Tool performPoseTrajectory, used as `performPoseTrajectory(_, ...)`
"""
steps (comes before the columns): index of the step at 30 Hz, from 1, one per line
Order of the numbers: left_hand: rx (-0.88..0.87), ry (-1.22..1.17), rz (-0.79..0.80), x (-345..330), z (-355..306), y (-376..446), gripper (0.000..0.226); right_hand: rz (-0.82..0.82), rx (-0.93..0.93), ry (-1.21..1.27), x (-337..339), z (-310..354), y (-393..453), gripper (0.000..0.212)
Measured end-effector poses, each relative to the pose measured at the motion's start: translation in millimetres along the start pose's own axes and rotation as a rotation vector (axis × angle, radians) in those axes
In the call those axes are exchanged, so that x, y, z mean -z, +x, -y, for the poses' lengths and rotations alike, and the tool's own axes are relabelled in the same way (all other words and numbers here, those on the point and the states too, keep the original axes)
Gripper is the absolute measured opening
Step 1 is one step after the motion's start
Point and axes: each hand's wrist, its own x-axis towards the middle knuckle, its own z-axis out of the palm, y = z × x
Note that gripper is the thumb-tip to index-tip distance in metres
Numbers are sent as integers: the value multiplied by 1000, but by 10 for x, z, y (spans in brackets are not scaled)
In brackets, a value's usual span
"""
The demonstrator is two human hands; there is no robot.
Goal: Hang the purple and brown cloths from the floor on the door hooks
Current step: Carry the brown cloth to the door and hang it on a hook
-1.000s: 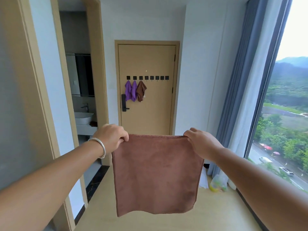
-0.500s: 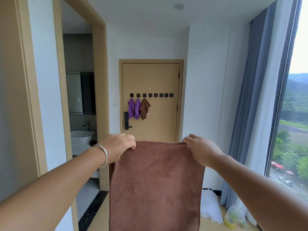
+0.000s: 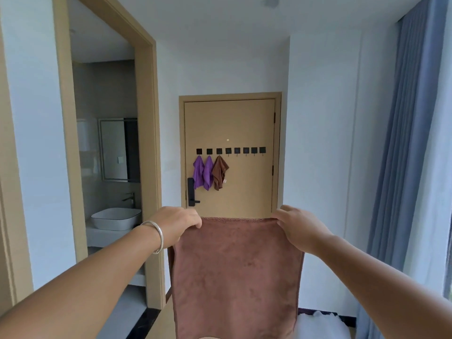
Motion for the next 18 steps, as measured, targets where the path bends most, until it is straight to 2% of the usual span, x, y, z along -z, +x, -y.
performPoseTrajectory(9,-28,-40,9,-1061,691,956,68,-25,-78,67,-1100,-522,1003,24)
performPoseTrajectory(18,-28,-80,-28,-2039,1752,2149,67,5,-92,73,-1974,-902,2436,18)
